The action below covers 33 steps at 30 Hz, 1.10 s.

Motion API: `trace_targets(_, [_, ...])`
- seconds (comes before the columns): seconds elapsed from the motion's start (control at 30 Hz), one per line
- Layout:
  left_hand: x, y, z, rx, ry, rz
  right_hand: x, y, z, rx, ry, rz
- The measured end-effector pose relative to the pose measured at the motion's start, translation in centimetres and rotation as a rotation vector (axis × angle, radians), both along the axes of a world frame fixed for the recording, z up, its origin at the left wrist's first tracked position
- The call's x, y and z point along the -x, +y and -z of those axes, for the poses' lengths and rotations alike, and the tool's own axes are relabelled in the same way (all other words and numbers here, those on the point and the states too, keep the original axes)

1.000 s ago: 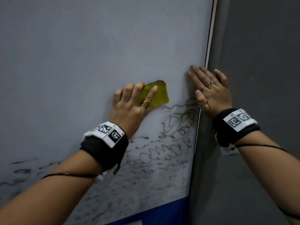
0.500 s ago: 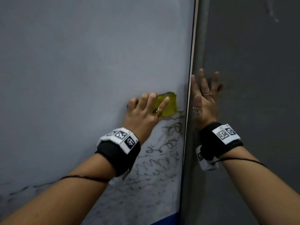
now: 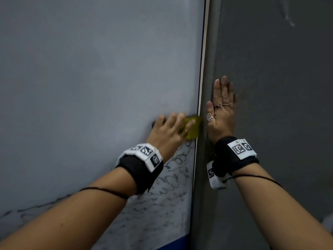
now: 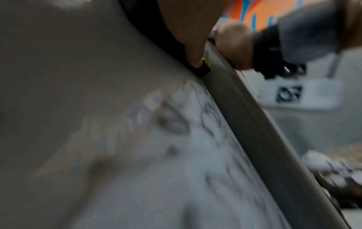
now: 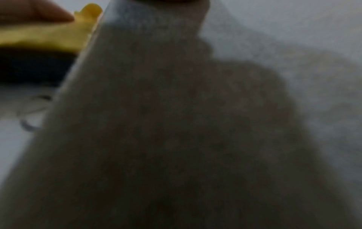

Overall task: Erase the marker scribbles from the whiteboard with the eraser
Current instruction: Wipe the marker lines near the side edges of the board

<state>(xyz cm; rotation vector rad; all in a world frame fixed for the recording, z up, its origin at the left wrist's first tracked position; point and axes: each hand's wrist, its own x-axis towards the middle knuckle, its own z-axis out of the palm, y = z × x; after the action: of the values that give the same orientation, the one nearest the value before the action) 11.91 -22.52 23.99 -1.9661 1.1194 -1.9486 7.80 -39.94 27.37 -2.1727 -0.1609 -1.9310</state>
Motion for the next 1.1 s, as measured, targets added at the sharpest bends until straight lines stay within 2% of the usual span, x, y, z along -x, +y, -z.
trace_targets(0.07, [0.1,0.5,1.9,-0.127,0.006,-0.001,-0.1,-0.4,0.2,0.015,-0.008,-0.029])
trace_targets(0.17, [0.1,0.9,0.3,-0.168,-0.060,-0.002,-0.2,-1.0,0.6,0.041,-0.021,-0.034])
trace_targets(0.27, [0.5,0.6,-3.7,0.108,-0.017,-0.044,-0.4,-1.1,0.6,0.050,-0.042,-0.010])
trace_targets(0.3, [0.8,0.3,-4.0,0.166,0.018,-0.057,-0.5,-1.1,0.5,0.048,-0.051,-0.006])
trace_targets(0.37, [0.9,-0.3,-1.8,0.133,0.035,-0.036,-0.5,-1.0,0.6,0.047,-0.057,-0.002])
trace_targets(0.47, [1.0,0.1,3.7,-0.092,0.057,0.006,-0.6,-0.9,0.7,0.038,-0.057,-0.004])
trace_targets(0.57, [1.0,1.0,4.4,-0.182,0.040,0.005,-0.7,-0.8,0.8,0.037,-0.069,0.019])
trace_targets(0.63, [0.8,0.8,3.1,-0.120,0.014,-0.018,-0.8,-0.9,0.7,0.044,-0.097,0.043])
trace_targets(0.7, [0.9,0.4,2.0,0.033,0.030,-0.037,-0.7,-0.8,0.7,0.044,-0.101,0.036])
trace_targets(0.8, [1.2,0.1,2.5,0.140,0.085,-0.056,-0.6,-0.7,0.8,0.043,-0.089,0.033])
trace_targets(0.87, [1.1,0.3,4.6,0.043,0.070,-0.010,-0.6,-0.7,0.8,0.042,-0.093,0.048])
trace_targets(0.97, [1.3,1.1,7.6,-0.274,0.055,0.028,-0.6,-0.6,0.8,0.044,-0.102,0.059])
trace_targets(1.0, [1.3,1.4,7.7,-0.323,0.058,0.020,-0.6,-0.5,0.8,0.045,-0.098,0.057])
trace_targets(1.1, [1.2,1.2,5.9,-0.228,0.079,0.027,-0.3,-0.3,0.7,0.033,-0.096,0.080])
